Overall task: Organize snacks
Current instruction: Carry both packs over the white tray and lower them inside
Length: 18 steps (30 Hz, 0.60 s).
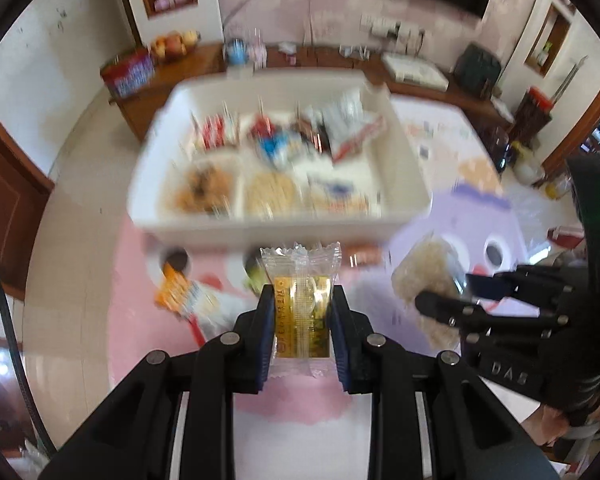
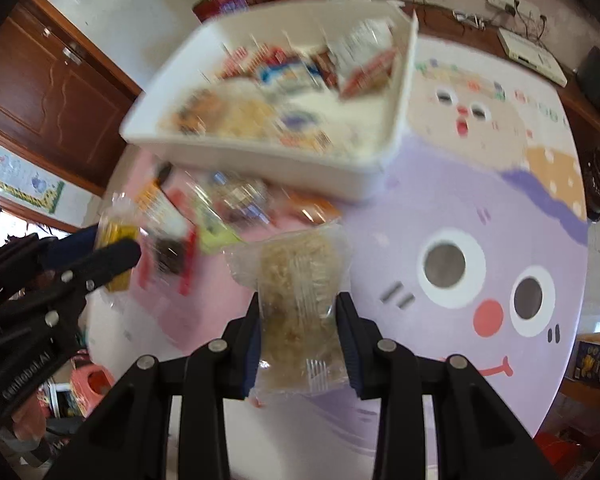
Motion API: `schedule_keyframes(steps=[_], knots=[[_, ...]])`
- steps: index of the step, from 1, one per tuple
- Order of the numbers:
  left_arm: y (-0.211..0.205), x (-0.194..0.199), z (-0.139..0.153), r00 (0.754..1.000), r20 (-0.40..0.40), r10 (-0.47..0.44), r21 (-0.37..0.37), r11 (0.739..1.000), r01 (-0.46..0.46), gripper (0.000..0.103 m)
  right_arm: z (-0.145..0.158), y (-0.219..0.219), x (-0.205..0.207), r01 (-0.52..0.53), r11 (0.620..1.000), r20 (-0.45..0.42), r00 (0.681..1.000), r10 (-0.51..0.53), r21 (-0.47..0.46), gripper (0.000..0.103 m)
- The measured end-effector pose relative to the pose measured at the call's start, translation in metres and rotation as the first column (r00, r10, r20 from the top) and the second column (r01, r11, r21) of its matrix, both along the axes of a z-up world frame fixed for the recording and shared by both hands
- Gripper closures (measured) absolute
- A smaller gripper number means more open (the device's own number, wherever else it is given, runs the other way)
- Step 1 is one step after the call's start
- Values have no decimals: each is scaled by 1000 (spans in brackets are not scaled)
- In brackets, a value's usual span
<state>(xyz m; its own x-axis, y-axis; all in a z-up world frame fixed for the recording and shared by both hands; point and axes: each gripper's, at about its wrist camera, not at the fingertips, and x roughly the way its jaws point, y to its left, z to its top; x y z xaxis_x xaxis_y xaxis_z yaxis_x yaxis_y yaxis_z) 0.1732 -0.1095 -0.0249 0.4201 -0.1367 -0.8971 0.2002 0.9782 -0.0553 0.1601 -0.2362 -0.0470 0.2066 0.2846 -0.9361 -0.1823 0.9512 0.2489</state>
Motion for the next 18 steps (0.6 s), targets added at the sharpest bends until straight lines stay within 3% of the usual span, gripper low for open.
schedule_keyframes(steps=[5,10,18], knots=[[26,19,60,992,123,-34,-14,999,36,79,58,18,17,43,999,111,993,-46,29,68],[43,44,108,975,217,-54,-5,998,56,79,123,34,34,83,996,243,966,-90,42,68],[61,80,150,950,301,-87,15,996,87,79,189,46,60,169,985,372,913,-170,35,68]])
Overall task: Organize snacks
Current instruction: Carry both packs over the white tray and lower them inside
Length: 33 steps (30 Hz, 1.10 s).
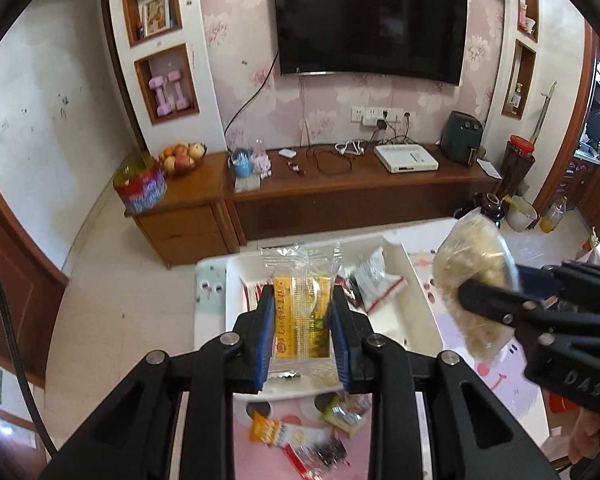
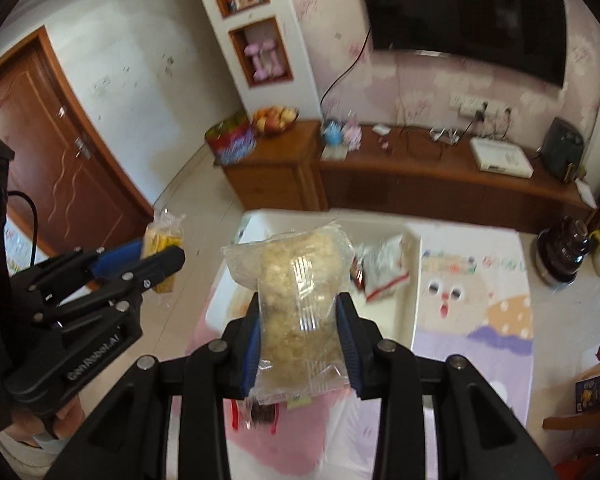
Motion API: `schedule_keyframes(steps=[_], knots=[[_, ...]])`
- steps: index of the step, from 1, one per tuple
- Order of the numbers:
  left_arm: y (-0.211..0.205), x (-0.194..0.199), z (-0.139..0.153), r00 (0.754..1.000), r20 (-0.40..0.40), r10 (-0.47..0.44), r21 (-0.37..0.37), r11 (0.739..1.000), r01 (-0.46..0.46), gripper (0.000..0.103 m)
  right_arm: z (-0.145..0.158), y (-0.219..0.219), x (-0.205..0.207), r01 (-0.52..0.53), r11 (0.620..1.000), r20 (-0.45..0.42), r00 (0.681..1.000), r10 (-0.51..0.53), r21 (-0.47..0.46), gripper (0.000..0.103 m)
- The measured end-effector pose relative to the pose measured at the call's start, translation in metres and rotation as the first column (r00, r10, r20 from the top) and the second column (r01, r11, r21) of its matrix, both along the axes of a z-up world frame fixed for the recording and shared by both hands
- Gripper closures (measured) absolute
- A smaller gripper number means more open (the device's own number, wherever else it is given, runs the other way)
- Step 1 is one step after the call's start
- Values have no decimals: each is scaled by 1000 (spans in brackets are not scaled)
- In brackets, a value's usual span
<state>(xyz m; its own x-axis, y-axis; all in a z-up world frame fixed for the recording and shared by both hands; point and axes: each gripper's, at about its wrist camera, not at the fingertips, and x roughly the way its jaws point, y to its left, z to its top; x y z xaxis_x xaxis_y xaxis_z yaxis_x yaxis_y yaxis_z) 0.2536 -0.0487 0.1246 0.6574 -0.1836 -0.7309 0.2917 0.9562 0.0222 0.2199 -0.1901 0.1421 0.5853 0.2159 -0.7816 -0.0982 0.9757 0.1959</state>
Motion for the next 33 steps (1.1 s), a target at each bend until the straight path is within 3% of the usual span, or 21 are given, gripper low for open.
schedule_keyframes(steps=[6,14,27,33], knots=[[1,34,1,1000,-14,-9,-18,1000,8,79,11,1,26,70,997,-3,998,-70,-19,68],[-6,72,-28,997,-81,-11,4,1000,11,79,-1,4,54,128,991,-51,990,-130,-45,68],[-10,101,-57,991,-135,11,33,999,-7,78,-28,13,78,135,985,-114,983,-146,-104,68],[-12,101,-64,991,-130,10,53,999,-3,71,-37,15,85,137,984,-139,978,-153,-118,67]])
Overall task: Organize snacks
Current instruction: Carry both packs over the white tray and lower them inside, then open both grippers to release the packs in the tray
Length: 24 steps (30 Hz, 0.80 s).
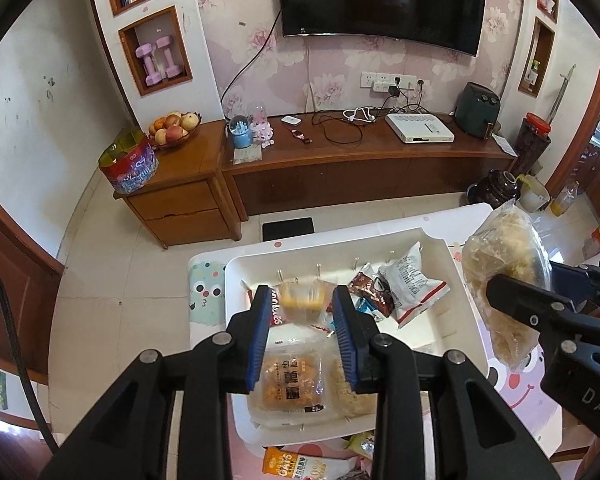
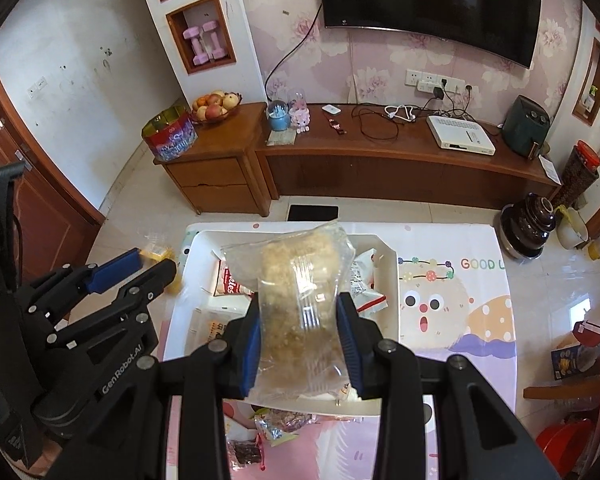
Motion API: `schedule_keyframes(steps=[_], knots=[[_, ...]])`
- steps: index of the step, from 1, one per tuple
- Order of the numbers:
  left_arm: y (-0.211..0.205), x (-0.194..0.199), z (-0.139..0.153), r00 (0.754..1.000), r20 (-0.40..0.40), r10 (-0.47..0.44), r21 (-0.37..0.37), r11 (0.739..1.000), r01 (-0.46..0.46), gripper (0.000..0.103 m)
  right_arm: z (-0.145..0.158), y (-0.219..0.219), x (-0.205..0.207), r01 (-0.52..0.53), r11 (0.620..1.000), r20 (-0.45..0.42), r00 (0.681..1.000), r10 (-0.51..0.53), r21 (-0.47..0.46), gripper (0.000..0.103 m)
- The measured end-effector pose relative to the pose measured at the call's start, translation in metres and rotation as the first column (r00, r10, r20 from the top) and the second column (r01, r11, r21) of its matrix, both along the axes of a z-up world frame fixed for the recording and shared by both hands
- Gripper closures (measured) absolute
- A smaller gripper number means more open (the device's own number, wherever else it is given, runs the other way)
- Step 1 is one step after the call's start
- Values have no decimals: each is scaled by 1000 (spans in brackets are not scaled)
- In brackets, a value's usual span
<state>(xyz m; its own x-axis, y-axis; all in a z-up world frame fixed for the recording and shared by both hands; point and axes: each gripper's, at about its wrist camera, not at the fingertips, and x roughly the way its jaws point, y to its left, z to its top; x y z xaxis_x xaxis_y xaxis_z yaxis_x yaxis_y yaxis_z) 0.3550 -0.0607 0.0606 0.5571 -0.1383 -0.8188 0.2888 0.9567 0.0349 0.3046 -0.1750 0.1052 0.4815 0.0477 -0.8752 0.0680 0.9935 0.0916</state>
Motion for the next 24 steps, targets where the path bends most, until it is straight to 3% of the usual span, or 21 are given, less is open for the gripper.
schedule_keyframes(steps=[1,3,4,5,11,24], knots=[[-1,0,-1,1000,5,-3,7,1000,2,67,-1,0,0,2,1000,-3,1000,-2,-1,67],[-2,0,-2,1000,12,-4,15,1000,3,45,-4,0,2,10,1000,-10,1000,-10,-3,67],[-4,-2,-2,1000,21,-3,19,1000,2,27,-4,0,2,11,1000,-11,1000,-11,-1,67],[-4,-2,-1,999,32,-1,26,1000,0,17,-5,0,3,10,1000,-11,1000,-10,7,66],[-5,-4,-6,1000,29,8,67,998,-10,13,-6,-4,2,38,999,-10,999,-38,9,52],[10,-18,-4,1000,24,20,53,998,-21,13,-9,0,-13,39,999,-26,999,-38,29,52]])
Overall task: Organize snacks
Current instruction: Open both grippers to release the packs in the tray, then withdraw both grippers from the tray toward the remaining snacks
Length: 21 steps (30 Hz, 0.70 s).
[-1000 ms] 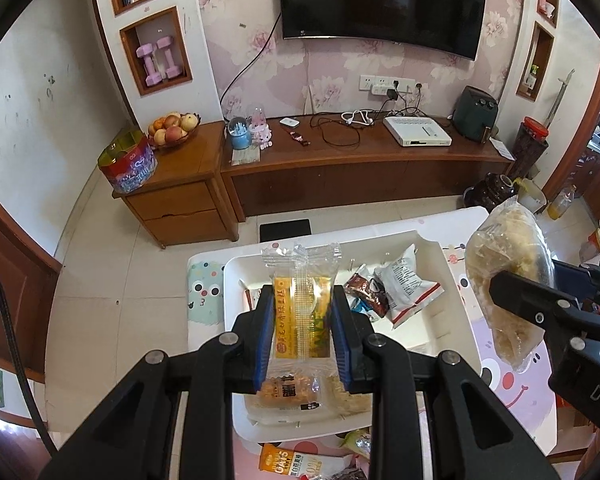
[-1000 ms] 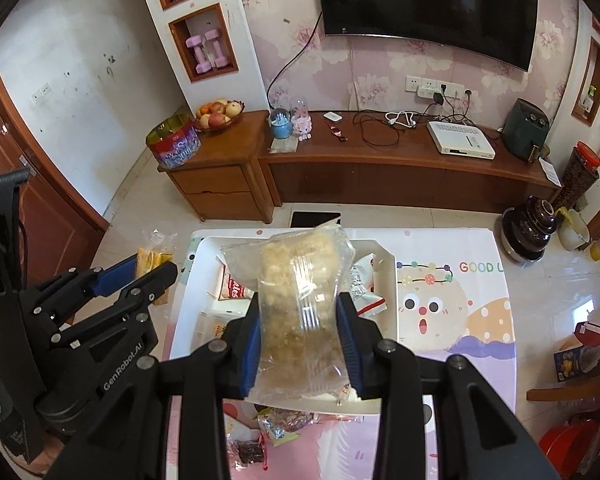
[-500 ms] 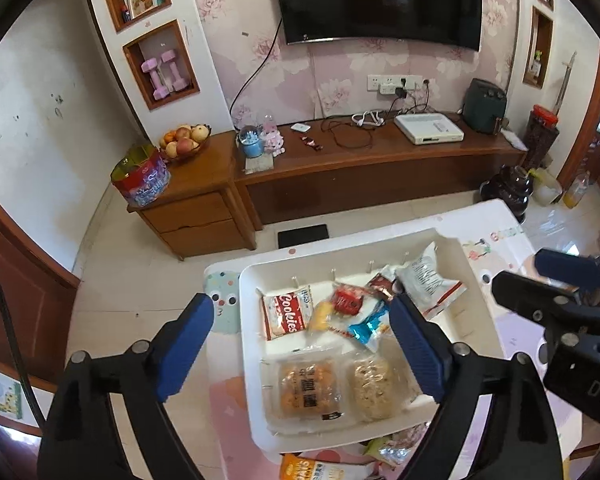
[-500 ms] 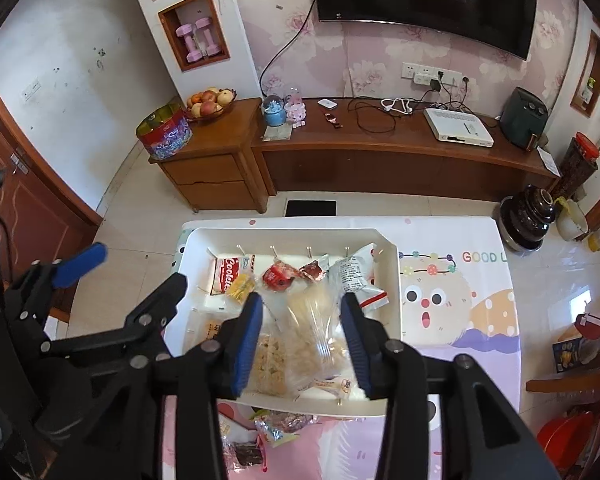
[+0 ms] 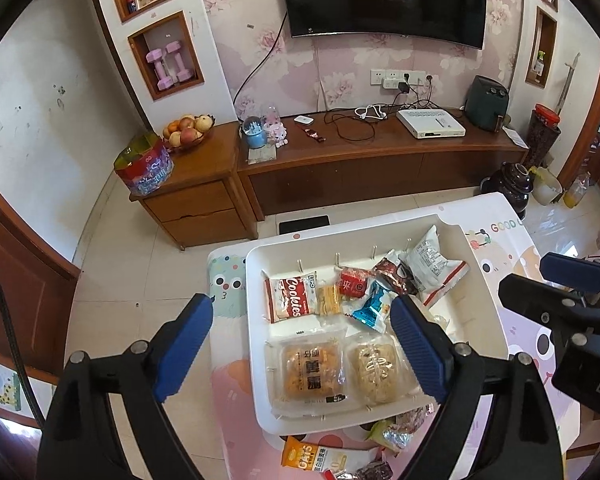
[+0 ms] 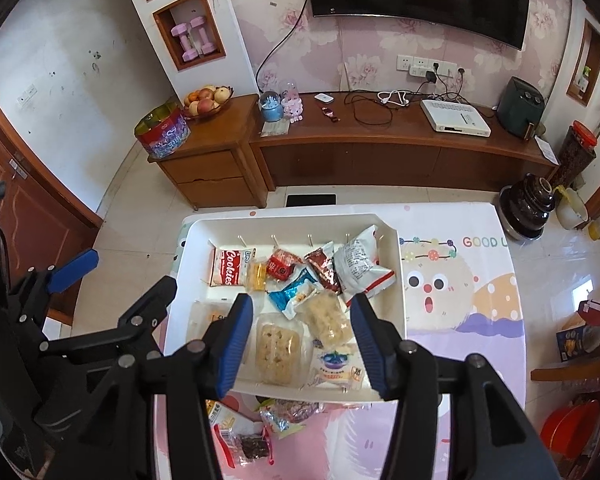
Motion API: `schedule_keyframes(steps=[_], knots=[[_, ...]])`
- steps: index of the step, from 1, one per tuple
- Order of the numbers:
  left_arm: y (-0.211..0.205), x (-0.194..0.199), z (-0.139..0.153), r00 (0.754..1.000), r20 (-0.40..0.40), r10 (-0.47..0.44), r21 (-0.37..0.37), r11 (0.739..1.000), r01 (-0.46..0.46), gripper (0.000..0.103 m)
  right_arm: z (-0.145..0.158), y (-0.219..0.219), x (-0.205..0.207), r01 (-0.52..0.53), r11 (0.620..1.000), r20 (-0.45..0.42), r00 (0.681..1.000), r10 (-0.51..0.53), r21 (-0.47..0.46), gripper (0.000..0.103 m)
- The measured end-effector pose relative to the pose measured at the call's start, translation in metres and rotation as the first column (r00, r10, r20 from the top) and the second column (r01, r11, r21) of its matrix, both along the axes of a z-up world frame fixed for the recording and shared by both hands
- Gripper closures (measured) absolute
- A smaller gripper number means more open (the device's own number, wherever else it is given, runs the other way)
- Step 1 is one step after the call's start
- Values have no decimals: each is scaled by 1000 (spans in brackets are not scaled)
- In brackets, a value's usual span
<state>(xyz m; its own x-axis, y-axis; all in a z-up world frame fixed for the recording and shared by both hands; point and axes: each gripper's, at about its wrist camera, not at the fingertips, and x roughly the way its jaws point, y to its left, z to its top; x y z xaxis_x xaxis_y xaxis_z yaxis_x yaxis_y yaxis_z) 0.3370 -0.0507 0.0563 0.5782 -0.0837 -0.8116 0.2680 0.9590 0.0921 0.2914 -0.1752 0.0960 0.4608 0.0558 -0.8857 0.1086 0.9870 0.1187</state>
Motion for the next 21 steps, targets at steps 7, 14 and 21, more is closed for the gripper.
schedule_keyframes(steps=[7,14,21], knots=[[11,-17,8,1000,6,2,-22,1000,-2,13,5,7,-17,-1,1000,7,1000,1,-1,52],[23,-47,16,1000,21,-15,-41,999,15,13,12,16,-45,-3,1000,23,1000,3,-2,52],[37,-81,15,999,31,-37,-53,998,39,13,17,29,-74,-10,1000,59,998,10,-2,52]])
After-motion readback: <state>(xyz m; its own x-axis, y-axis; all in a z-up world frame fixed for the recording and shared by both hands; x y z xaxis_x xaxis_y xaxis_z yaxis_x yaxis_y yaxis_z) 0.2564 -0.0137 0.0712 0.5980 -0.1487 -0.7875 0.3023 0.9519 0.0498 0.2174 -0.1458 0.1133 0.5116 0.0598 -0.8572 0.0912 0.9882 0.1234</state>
